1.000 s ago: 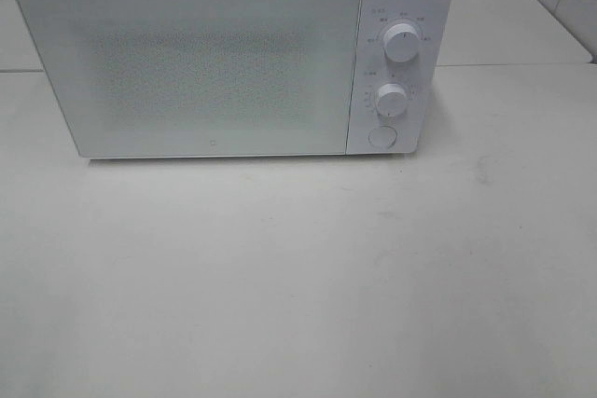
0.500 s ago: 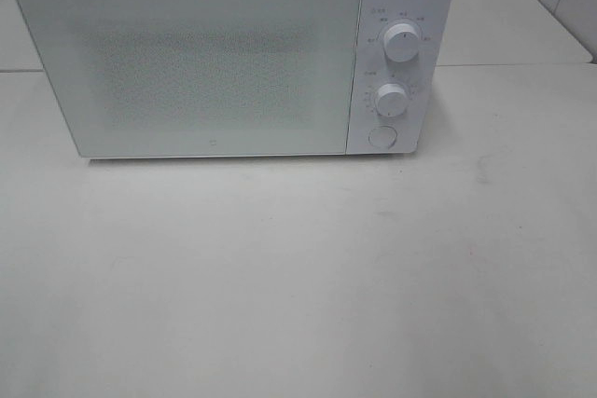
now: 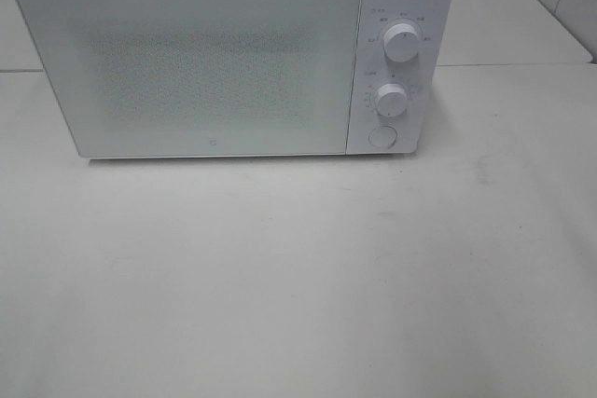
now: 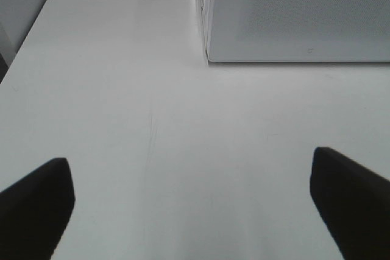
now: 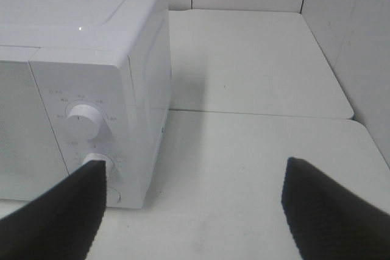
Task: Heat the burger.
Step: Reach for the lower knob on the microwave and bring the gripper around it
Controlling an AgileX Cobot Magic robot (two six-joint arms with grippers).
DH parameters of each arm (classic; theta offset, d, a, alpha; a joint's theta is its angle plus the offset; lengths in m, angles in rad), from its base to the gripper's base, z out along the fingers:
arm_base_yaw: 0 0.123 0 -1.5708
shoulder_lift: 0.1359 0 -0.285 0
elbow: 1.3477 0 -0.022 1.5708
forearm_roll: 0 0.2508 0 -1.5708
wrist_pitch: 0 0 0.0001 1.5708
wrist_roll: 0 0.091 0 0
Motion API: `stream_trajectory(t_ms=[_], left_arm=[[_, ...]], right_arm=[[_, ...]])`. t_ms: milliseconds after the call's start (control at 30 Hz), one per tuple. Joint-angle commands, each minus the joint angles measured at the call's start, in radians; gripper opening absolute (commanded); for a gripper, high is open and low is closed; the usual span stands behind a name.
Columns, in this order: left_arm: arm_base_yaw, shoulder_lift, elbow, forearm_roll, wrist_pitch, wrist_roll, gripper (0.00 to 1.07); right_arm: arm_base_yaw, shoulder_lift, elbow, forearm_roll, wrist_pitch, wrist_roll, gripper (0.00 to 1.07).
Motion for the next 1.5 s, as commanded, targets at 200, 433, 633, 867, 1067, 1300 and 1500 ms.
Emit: stream_trajectory(t_ms=[200, 433, 633, 867, 1067, 1300, 1500], left_arm=[[0.0, -0.024, 0.003, -0.005, -0.01, -0.004, 1.05], [0.0, -0.024, 0.003, -0.005, -0.01, -0.004, 1.05], [0.0, -0.024, 0.003, -0.005, -0.01, -0.004, 1.05], [0.0, -0.023, 0.003, -0.005, -0.01, -0.003, 1.05], [0.0, -0.023, 0.003, -0.005, -0.01, -0.003, 1.05], [0.0, -0.023, 0.003, -0.005, -0.01, -0.003, 1.05], [0.0, -0.023, 0.003, -0.005, -0.01, -0.003, 1.05]], right_arm=[[-0.007, 0.144, 0.011, -0.021, -0.221, 0.013, 0.76], [-0.004, 0.244, 0.15, 0.109, -0.519, -0.093, 0.76], [-0.004, 0.317, 0.256, 0.306, -0.716, -0.209, 0.76], [0.133, 0.408, 0.325, 0.487, -0.934, -0.343, 0.76], [0.237, 0.49, 0.342, 0.607, -1.053, -0.418, 0.76], [0.466, 0.647, 0.341, 0.823, -1.288, -0.486, 0.76], [0.573, 0.739, 0.323, 0.859, -1.391, -0.484, 0.76]])
